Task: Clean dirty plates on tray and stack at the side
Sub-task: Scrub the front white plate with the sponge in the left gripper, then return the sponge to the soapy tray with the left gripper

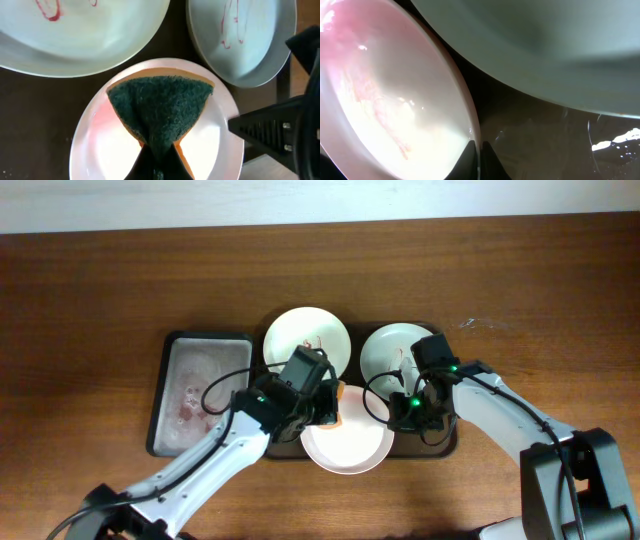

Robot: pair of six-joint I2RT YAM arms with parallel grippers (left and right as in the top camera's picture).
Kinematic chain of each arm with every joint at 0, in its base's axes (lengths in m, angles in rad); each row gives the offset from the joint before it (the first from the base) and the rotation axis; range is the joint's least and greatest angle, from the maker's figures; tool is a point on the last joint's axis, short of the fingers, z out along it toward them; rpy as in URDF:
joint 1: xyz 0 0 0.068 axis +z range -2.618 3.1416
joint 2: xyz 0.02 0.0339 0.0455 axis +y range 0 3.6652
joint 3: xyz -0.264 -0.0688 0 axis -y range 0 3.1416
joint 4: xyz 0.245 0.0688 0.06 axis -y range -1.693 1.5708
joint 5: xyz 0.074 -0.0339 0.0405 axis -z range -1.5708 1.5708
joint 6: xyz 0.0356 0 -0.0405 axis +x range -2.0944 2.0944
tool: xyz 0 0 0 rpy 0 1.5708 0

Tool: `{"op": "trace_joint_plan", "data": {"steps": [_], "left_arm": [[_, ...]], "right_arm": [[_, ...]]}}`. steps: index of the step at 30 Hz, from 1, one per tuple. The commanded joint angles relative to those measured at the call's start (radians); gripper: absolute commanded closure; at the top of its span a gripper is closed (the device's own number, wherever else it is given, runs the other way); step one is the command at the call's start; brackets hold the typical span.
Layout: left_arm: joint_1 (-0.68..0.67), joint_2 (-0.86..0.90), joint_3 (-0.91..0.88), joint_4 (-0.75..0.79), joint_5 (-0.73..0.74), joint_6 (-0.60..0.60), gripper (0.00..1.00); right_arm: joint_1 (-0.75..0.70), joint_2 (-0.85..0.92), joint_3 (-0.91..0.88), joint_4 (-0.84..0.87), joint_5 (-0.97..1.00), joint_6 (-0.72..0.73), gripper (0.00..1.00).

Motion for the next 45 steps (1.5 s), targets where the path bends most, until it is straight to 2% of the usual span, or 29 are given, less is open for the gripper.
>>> {"op": "trace_joint_plan", "data": {"steps": [1,4,6,9,11,15,19,23,26,28,29,32,37,42,45], "left_arm": [[-0.040,0.042,-0.002,0.005,-0.003,-0.109,1.00],[-0.116,0.116,-0.002,0.038,0.008,-0.209,1.00],[-0.163,0.162,-0.002,0.103,0.084,-0.222,1.00],[-0.186,0.193,-0.002,0.100,0.080,-0.231,1.00],[-0.186,0.195,-0.002,0.096,0.055,-0.230,1.00],[-0.176,0.195,-0.001,0.012,-0.108,-0.230,1.00],[-0.068,0.174,-0.001,0.000,-0.124,-0.225,1.00],[-0.026,0.073,-0.001,-0.012,-0.122,-0.092,1.00],[-0.020,-0.045,-0.001,-0.080,-0.152,-0.003,1.00],[0.021,-0.116,-0.001,-0.155,-0.187,0.076,1.00],[0.056,-0.138,-0.001,-0.187,-0.203,0.118,1.00],[0.219,-0.161,-0.001,-0.253,-0.240,0.185,1.00],[0.451,-0.107,-0.002,-0.246,-0.243,0.453,1.00],[0.531,0.083,-0.002,-0.171,-0.243,0.628,1.00],[0.533,0.175,-0.002,-0.111,-0.243,0.631,1.00]], "right_arm": [[0.006,0.004,0.017,-0.001,-0.002,-0.006,0.96],[0.006,0.004,0.017,-0.005,-0.002,-0.006,0.96],[0.006,0.004,0.017,-0.008,-0.002,-0.006,0.96],[0.006,0.004,0.017,-0.008,-0.002,-0.006,0.96],[0.006,0.004,0.017,-0.008,-0.002,-0.006,0.96],[0.006,0.004,0.017,-0.008,-0.002,-0.006,0.96],[0.006,0.004,0.017,-0.010,-0.002,-0.006,0.96],[0.006,0.004,0.017,-0.012,-0.002,-0.006,0.96],[0.006,0.004,0.017,-0.026,-0.002,-0.006,0.96],[0.006,0.004,0.017,-0.016,-0.001,-0.006,0.70],[0.006,0.004,0.017,-0.011,-0.002,-0.006,0.70],[0.006,0.006,0.016,-0.013,-0.002,-0.006,0.78],[0.006,0.008,0.016,-0.011,-0.001,-0.017,0.95],[0.006,0.008,0.016,-0.011,-0.001,-0.018,0.96],[0.015,0.007,0.016,-0.011,0.005,-0.051,0.96]]}}
